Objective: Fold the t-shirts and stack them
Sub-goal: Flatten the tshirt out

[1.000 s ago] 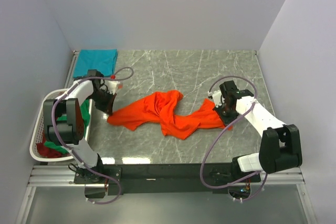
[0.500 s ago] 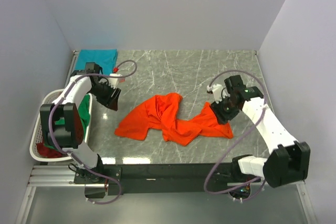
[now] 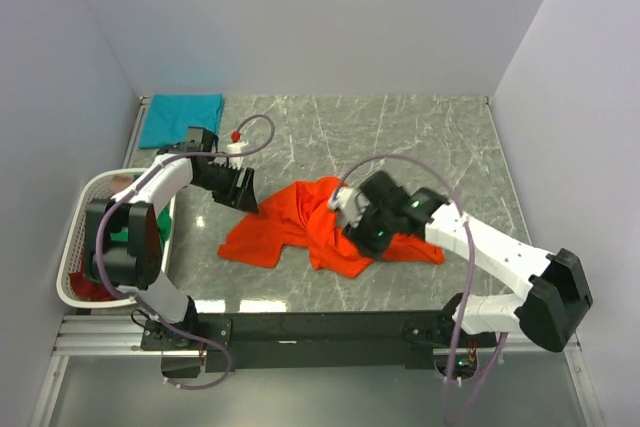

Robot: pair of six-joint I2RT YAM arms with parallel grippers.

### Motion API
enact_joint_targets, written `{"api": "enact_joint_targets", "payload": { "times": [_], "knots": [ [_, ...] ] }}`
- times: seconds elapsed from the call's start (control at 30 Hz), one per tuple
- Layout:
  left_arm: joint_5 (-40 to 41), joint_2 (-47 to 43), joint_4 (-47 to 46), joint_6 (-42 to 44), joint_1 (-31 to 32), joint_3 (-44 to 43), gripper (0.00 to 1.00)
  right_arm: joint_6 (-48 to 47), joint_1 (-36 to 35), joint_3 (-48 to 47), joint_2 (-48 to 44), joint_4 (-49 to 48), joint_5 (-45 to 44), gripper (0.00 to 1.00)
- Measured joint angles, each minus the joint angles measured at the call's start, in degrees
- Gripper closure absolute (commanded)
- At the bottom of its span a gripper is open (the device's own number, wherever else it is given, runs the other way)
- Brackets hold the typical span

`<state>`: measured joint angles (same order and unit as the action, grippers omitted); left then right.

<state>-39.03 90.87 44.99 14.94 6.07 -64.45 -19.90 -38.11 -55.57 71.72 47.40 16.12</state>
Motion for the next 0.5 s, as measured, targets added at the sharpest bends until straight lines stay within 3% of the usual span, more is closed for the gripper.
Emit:
{"api": "enact_joint_targets", "payload": {
  "times": [0.17, 0.5],
  "knots": [
    [3.8, 4.6, -1.1, -4.3, 0.0, 2.0, 0.33, 1.1, -15.0, 2.0, 3.1, -7.0, -7.5, 0.45],
    [10.2, 7.3, -1.1, -5.8, 0.0, 2.9, 0.3, 2.8, -24.8, 1.9, 18.2, -14.3, -16.4, 0.42]
  ]
}}
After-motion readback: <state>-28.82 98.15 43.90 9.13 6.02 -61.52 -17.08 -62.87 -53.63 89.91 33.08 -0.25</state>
